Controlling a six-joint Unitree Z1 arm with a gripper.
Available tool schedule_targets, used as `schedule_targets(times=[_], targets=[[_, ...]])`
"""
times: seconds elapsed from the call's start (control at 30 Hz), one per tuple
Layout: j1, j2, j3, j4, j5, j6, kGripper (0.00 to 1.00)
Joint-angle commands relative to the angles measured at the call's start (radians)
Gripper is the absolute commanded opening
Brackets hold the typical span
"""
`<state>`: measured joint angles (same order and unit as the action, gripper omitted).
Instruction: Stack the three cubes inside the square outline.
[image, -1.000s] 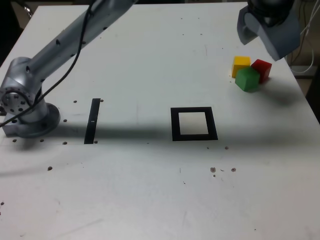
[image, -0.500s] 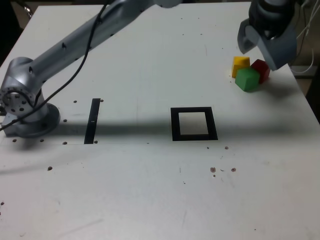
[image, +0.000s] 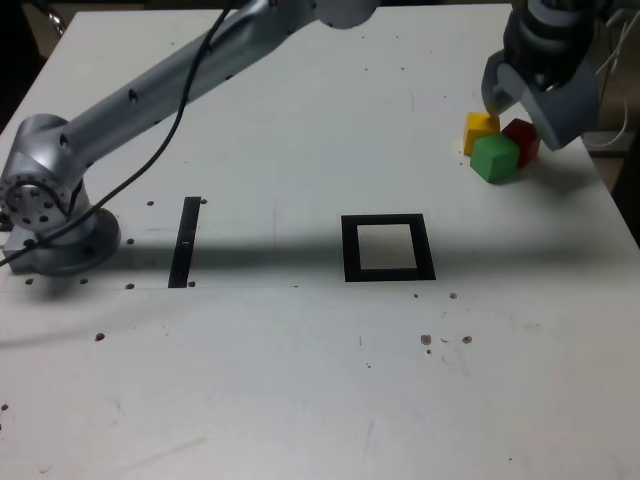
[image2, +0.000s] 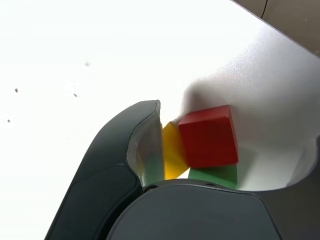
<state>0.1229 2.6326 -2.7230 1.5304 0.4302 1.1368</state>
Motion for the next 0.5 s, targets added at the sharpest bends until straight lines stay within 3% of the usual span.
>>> schedule_targets(times=[0.0, 0.47], targets=[[0.005, 0.011, -0.011, -0.009, 0.003, -0.002, 0.98], [0.014, 0.014, -0.023, -0.038, 0.008, -0.001, 0.98]])
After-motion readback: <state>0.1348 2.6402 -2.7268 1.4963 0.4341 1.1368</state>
